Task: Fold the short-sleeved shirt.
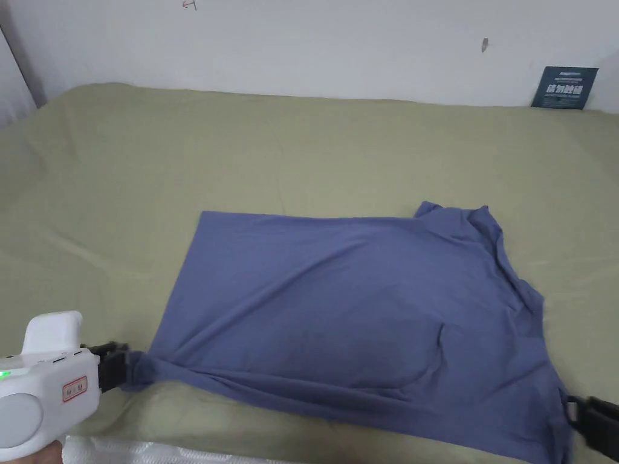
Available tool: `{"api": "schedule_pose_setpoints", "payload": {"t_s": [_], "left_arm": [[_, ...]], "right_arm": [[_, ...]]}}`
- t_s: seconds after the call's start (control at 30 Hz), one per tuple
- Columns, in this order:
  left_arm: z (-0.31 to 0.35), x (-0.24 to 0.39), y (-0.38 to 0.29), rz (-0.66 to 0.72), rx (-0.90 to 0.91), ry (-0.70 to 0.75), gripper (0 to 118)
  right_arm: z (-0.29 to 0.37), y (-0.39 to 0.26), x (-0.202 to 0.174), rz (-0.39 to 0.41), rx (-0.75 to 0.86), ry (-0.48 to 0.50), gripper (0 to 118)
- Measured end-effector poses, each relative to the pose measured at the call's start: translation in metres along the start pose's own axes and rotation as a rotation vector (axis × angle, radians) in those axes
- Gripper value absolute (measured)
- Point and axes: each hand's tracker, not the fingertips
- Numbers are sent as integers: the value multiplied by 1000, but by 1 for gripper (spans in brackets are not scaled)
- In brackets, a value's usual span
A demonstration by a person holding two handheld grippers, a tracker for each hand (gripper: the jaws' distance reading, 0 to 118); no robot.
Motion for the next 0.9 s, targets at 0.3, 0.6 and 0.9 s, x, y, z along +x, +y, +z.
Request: {"api": "schedule_pose_setpoints", "payload": {"t_s": [0.3, 0.6, 0.9], "left_arm": [[-4, -9, -3, 0, -41, -3, 8], [-51, -16, 8, 6, -149, 29, 94], [-52, -15, -6, -9, -184, -18, 0]], "right_arm": [[4, 0, 4, 2, 7, -15, 0], [-2, -6, 5, 19, -35, -11, 0], [-6, -10, 10, 27, -76, 21, 62]]}}
